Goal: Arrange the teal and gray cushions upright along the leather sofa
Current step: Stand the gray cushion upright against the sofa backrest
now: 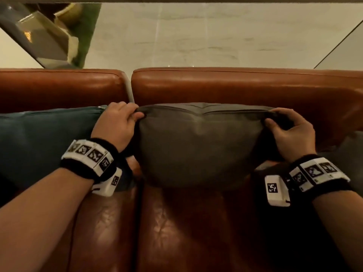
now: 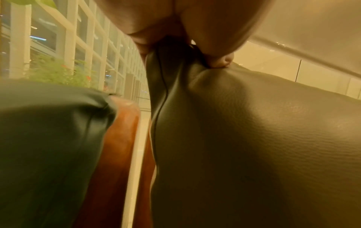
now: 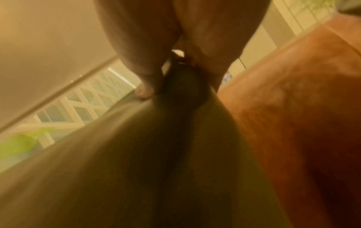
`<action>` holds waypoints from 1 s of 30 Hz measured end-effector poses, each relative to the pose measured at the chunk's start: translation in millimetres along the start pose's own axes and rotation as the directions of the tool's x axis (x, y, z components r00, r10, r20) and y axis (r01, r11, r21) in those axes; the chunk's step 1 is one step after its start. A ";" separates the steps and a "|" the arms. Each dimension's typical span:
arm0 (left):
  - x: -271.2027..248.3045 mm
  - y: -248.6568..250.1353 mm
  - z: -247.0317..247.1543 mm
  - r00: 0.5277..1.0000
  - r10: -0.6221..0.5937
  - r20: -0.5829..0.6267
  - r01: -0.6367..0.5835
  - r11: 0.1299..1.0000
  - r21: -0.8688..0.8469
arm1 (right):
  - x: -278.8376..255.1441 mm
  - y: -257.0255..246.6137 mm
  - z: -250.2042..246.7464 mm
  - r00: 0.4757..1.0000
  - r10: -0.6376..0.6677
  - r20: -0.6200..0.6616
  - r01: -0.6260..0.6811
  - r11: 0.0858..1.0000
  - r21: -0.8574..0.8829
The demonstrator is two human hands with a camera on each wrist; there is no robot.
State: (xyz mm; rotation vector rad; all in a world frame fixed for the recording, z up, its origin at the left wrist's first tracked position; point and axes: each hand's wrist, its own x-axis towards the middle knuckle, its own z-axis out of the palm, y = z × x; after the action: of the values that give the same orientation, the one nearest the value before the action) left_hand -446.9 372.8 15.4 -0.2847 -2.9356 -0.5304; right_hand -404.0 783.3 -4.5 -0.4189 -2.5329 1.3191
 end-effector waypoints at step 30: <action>3.7 35.0 83.5 0.974 0.014 0.226 -0.083 0.950 0.302 | -15.4 -11.3 81.8 0.951 -0.059 0.304 0.266 0.660 -0.702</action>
State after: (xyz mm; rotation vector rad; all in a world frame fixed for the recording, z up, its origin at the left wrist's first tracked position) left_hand -452.1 435.5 -49.8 -0.3987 -3.1537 -0.0249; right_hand -420.1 710.0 -42.1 -0.1409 -3.1592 0.2091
